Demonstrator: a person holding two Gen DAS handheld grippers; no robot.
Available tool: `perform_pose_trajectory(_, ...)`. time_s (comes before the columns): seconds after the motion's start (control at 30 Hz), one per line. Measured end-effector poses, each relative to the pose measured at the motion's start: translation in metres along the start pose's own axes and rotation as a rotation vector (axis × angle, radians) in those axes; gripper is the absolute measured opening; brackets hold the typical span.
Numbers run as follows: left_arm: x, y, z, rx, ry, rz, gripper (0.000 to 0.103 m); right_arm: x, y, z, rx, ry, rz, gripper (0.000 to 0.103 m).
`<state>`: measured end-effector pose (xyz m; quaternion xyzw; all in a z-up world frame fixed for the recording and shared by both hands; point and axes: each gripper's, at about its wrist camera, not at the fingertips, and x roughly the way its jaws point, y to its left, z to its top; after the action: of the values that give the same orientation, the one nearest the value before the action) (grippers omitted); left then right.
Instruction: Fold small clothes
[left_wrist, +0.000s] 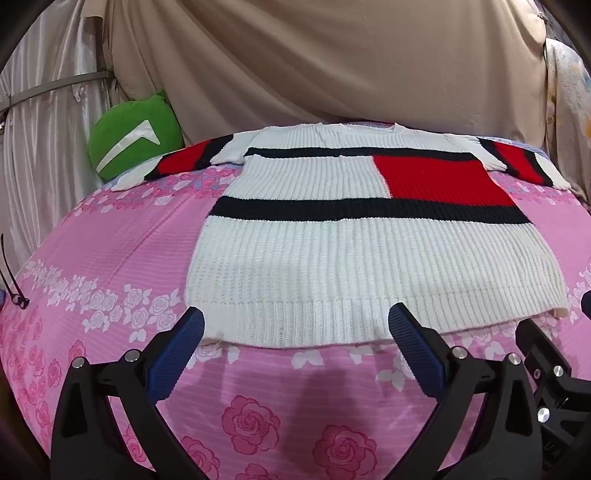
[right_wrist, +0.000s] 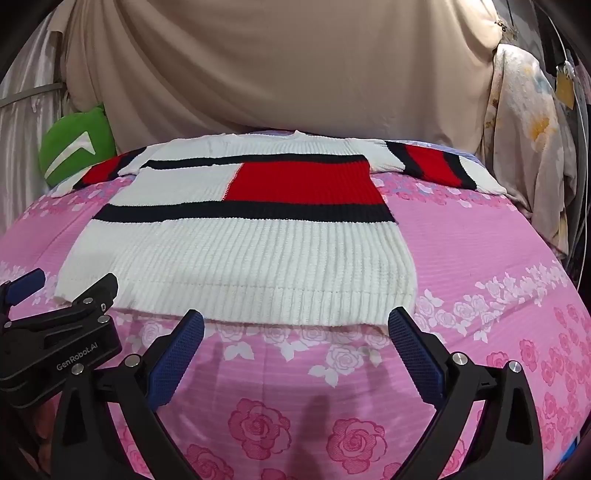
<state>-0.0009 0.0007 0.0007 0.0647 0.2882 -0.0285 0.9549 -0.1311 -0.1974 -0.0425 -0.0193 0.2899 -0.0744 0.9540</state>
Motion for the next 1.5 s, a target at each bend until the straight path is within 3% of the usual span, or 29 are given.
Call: perform_pose_trajectory(1.5,0.0033,-0.0060,-0.0015,0.024,0.037,0.005,0.097,-0.0015,0.0009,0.0005,0.006,0.009,0.001,0.098)
